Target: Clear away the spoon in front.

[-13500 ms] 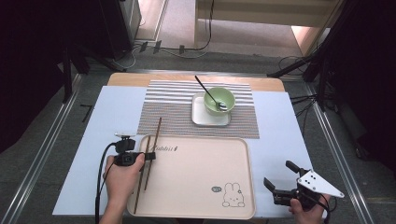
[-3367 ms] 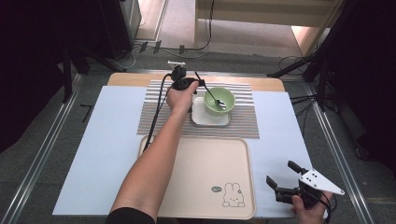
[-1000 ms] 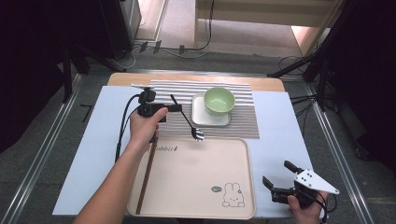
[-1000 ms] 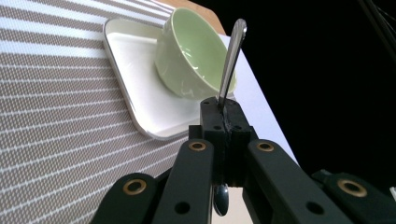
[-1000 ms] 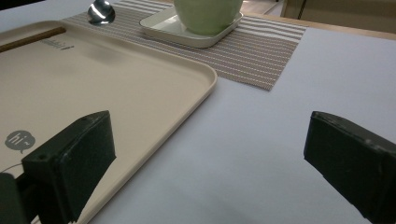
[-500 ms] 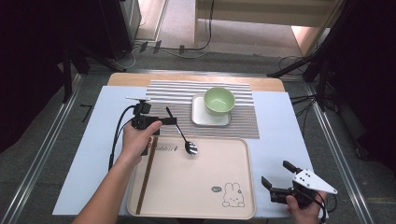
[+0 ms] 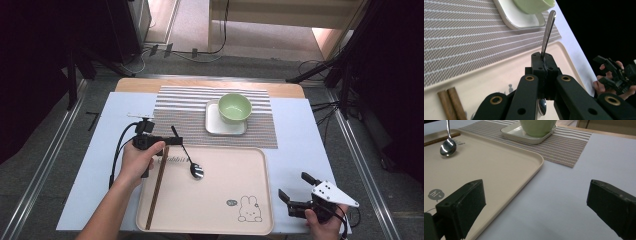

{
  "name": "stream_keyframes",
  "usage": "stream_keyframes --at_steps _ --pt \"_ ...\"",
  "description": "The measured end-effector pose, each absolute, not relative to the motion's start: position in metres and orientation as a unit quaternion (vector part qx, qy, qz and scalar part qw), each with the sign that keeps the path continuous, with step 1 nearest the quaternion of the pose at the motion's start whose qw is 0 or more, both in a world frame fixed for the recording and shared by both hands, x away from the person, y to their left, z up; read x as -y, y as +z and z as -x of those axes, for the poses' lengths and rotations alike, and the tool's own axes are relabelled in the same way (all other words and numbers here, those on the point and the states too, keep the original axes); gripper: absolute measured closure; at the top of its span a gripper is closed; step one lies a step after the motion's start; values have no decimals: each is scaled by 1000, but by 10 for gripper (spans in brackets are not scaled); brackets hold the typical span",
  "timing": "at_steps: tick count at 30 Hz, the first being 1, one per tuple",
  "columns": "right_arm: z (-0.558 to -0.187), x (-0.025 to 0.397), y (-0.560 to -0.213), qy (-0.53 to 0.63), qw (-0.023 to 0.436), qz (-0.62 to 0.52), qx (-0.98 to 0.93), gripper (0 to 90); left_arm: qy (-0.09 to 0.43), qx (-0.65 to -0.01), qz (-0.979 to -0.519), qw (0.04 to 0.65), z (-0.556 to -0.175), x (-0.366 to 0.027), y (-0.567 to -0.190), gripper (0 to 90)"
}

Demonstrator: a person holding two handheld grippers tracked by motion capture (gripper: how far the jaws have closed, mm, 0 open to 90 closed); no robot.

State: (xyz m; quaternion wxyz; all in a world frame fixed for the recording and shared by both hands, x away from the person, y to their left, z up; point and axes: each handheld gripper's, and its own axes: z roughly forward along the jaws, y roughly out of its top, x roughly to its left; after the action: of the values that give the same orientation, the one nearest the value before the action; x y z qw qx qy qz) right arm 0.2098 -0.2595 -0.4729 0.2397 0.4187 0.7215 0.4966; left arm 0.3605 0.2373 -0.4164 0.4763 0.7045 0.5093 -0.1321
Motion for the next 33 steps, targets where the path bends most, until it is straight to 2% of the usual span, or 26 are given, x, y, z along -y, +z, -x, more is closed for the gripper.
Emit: stream_keyframes --at_steps 15,33 --pt "-210 257 -473 495 238 -418 -723 20 -162 -495 -718 461 -347 -254 -424 900" --pt "-209 255 -473 494 238 -418 -724 21 -231 -482 -728 429 -348 -259 -438 900"
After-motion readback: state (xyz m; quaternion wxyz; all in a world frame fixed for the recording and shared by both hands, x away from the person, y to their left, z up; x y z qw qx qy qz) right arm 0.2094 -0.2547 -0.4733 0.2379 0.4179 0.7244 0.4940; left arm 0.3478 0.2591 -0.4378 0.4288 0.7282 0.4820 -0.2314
